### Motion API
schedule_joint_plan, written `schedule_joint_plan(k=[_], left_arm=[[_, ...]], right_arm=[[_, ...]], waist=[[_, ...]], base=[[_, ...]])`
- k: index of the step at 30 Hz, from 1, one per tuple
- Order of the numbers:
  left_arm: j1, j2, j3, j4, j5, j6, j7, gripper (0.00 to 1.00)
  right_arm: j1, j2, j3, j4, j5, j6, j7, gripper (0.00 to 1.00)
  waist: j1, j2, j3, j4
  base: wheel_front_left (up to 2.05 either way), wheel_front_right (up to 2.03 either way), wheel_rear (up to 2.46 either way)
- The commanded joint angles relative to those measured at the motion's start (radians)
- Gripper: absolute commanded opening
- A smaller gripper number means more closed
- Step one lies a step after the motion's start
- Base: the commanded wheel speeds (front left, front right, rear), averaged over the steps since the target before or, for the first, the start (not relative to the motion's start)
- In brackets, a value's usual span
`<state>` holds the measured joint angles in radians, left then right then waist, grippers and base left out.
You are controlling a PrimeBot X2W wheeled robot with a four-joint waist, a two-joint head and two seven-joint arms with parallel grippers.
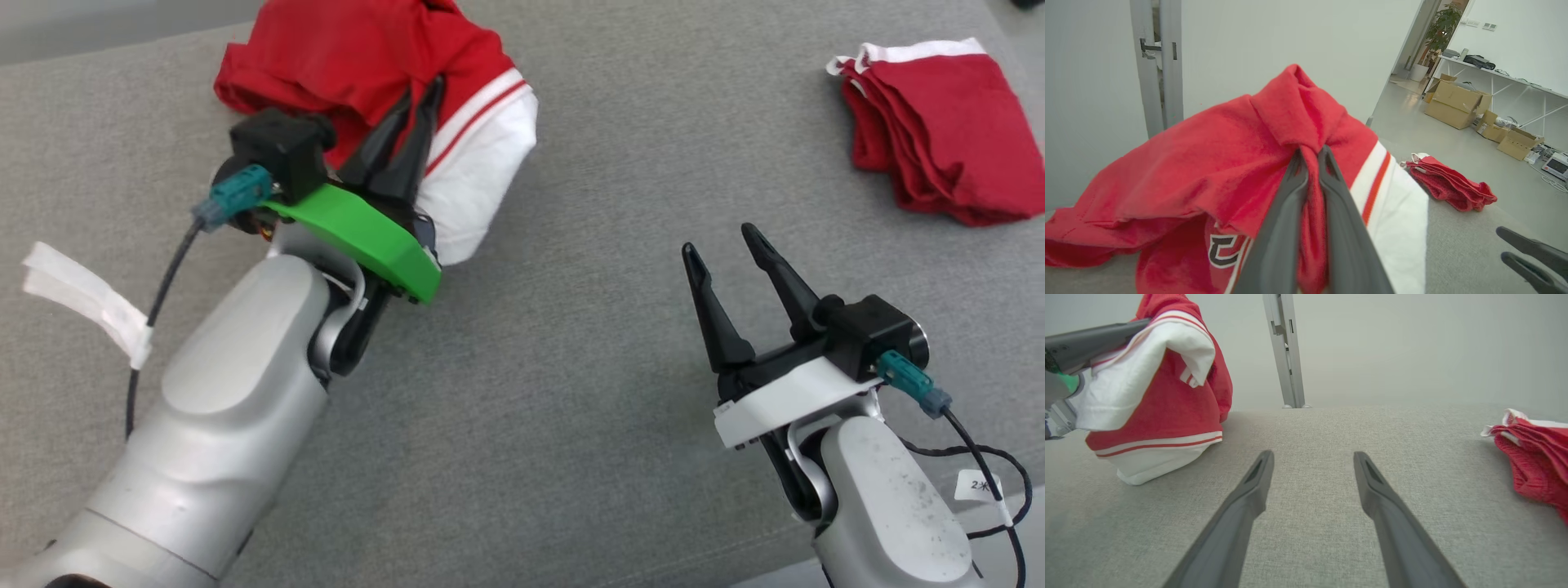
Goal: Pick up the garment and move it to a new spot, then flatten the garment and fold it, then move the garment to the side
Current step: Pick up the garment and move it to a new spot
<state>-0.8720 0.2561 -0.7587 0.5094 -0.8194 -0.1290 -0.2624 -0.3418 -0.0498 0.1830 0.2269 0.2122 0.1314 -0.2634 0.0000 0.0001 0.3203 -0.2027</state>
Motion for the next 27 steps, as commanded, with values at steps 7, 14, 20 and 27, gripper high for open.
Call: schedule_joint_plan(k=[7,14,20,27], left_arm=[[0.130,-0.048,0.035,0.051,0.060,0.023,-0.002,1.00],[0.317,-0.056,0.283,0.003,0.222,0.053,-0.002,1.00],[0.451,-0.076,0.449,-0.039,0.312,0.039,-0.001,1.00],[0.606,-0.097,0.583,-0.084,0.436,0.016,-0.002,1.00]], right_arm=[[0.046,-0.003,-0.024,0.005,0.005,-0.002,-0.001,1.00],[0.045,-0.003,-0.046,0.016,-0.009,-0.002,-0.001,1.00],[0.066,-0.003,-0.061,0.039,-0.013,-0.002,-0.002,1.00],[0.102,-0.003,-0.084,0.068,-0.005,-0.002,-0.002,1.00]], waist=[[0.0000,-0.0001,-0.059,-0.055],[0.0000,-0.0001,-0.111,0.044],[0.0000,-0.0001,-0.165,0.115],[0.0000,-0.0001,-0.217,0.171]], base=[[0.00,0.00,0.00],[0.00,0.00,0.00],[0.00,0.00,0.00],[0.00,0.00,0.00]])
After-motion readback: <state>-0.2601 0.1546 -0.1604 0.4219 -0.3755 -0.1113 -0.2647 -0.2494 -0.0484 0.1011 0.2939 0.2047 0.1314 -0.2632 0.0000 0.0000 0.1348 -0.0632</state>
